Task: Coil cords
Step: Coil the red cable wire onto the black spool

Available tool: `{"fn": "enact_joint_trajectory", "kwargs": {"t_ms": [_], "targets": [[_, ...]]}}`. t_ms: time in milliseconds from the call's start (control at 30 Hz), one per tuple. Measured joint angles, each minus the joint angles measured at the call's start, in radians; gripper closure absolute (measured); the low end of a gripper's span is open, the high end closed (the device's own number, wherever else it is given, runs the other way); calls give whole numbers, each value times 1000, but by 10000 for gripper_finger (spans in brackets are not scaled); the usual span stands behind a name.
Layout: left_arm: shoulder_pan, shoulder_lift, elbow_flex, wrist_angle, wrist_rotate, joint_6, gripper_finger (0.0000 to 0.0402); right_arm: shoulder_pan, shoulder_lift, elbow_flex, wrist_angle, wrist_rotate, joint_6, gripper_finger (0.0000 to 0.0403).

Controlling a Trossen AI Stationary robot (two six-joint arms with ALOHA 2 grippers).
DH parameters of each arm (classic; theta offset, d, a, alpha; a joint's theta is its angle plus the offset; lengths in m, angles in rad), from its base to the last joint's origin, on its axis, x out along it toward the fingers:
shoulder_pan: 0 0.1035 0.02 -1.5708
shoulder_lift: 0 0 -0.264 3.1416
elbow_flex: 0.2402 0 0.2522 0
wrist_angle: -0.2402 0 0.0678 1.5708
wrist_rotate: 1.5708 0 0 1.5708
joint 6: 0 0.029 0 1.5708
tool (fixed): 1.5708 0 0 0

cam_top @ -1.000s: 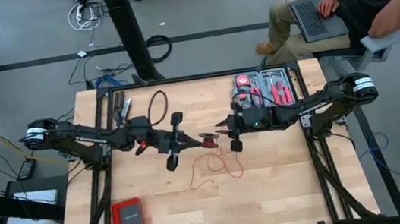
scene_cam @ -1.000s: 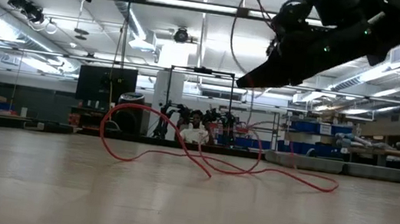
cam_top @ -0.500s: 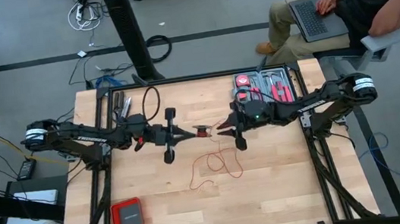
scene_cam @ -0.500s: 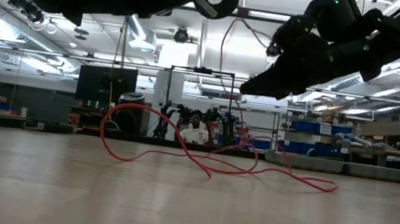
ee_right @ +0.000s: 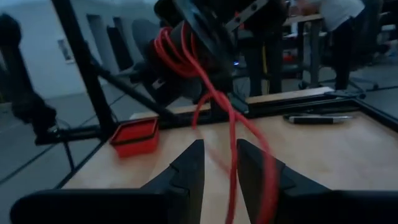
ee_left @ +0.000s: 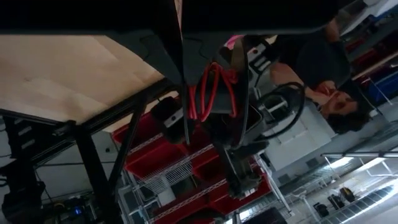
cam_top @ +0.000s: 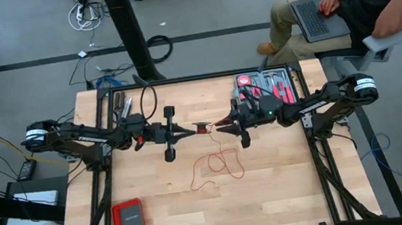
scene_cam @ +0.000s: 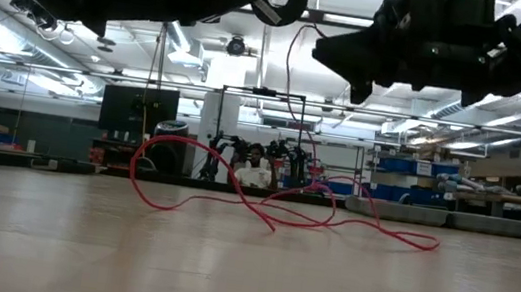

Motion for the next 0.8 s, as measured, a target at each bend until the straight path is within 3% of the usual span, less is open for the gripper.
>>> {"fn": "enact_joint_trajectory", "kwargs": {"t_ms": [200,800], "targets": [[-2,0,0,15,-37,19,402,28,0,30,6,103,55,311],[-9,0,0,47,-69,24,402,51,0,119,-51,106,47,311]]}}
